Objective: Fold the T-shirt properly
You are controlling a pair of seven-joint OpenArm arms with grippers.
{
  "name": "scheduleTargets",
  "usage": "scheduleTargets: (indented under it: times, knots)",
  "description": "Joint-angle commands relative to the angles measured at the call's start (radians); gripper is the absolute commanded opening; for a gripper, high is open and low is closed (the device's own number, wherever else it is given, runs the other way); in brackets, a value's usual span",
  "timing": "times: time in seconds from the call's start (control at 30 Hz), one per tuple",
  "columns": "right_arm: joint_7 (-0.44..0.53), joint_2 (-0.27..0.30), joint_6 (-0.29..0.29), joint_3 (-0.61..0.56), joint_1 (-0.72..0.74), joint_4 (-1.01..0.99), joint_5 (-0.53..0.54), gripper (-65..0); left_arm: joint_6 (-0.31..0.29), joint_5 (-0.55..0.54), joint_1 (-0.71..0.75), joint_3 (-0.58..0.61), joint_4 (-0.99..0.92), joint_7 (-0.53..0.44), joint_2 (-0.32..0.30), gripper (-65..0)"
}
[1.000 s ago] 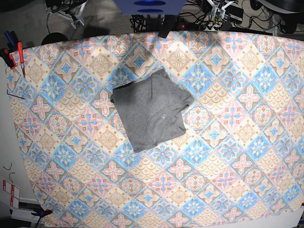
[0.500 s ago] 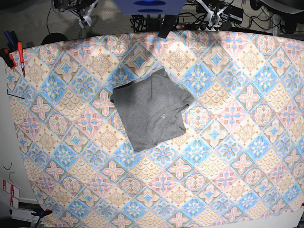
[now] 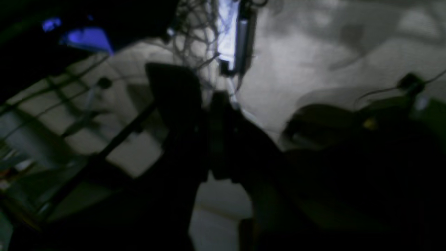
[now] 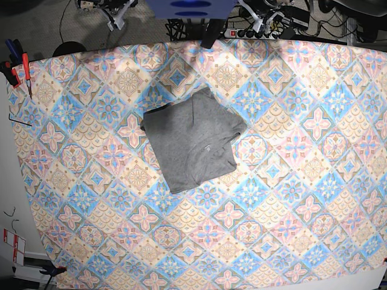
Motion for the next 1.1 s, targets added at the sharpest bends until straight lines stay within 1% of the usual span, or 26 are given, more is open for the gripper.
scheduleTargets:
  times: [0.0, 0.1, 0.13, 0.17, 0.27, 0.37, 0.4, 0.5, 0.57, 0.73, 0.83, 0.87, 0.93, 1.0, 1.03, 1.07]
  knots:
    - [0.012, 0.016, 0.003, 0.006, -0.003, -0.02, -0.005, -63.3, -0.01, 0.008, 0.002, 0.002, -0.017, 0.0, -0.001, -65.0]
    - [0.058, 0.019, 0.003, 0.007, 0.021, -0.1, -0.005, -63.3, -0.01, 0.039, -0.038, 0.005, -0.105, -0.003, -0.024, -65.0]
    - [0.071, 0.019, 0.003, 0.007, 0.027, -0.123, -0.005, -63.3, -0.01, 0.045, -0.05, 0.004, -0.143, -0.021, -0.027, -65.0]
    - [0.081, 0.021, 0.003, 0.007, 0.035, -0.146, -0.005, -63.3, -0.01, 0.045, -0.064, 0.004, -0.185, -0.059, -0.032, -65.0]
    - [0.106, 0.03, 0.003, 0.004, 0.061, -0.208, -0.005, -63.3, -0.01, 0.046, -0.101, 0.005, -0.327, -0.156, -0.066, -65.0]
    - [0.14, 0.033, 0.003, 0.006, 0.072, -0.25, -0.005, -63.3, -0.01, 0.046, -0.162, 0.005, -0.488, -0.19, -0.101, -65.0]
    - [0.147, 0.044, 0.003, 0.003, 0.078, -0.266, -0.005, -63.3, -0.01, 0.046, -0.185, 0.005, -0.539, -0.202, -0.112, -65.0]
    - [0.167, 0.051, 0.003, 0.001, 0.106, -0.326, -0.005, -63.3, -0.006, 0.046, -0.228, 0.007, -0.642, -0.244, -0.135, -65.0]
    - [0.198, 0.055, 0.003, 0.001, 0.118, -0.366, -0.005, -63.3, 0.037, 0.048, -0.238, 0.01, -0.66, -0.257, -0.139, -65.0]
    - [0.267, 0.074, 0.003, 0.0, 0.156, -0.474, -0.005, -63.3, 0.151, 0.08, -0.241, 0.093, -0.663, -0.257, -0.136, -65.0]
    - [0.318, 0.087, 0.003, 0.0, 0.179, -0.54, -0.005, -63.3, 0.194, 0.08, -0.242, 0.096, -0.663, -0.257, -0.136, -65.0]
    - [0.342, 0.091, -0.007, -0.002, 0.187, -0.563, -0.005, -63.3, 0.201, 0.08, -0.244, 0.096, -0.663, -0.256, -0.136, -65.0]
    - [0.4, 0.094, -0.101, -0.016, 0.188, -0.599, -0.005, -63.3, 0.21, 0.08, -0.251, 0.096, -0.663, -0.253, -0.136, -65.0]
    - [0.459, 0.094, -0.18, -0.072, 0.188, -0.629, -0.005, -63.2, 0.227, 0.08, -0.256, 0.096, -0.665, -0.253, -0.136, -65.0]
    - [0.476, 0.094, -0.211, -0.097, 0.188, -0.643, -0.005, -63.2, 0.24, 0.08, -0.256, 0.096, -0.665, -0.253, -0.136, -65.0]
    - [0.491, 0.094, -0.23, -0.114, 0.188, -0.656, -0.005, -63.2, 0.249, 0.08, -0.256, 0.096, -0.665, -0.251, -0.136, -65.0]
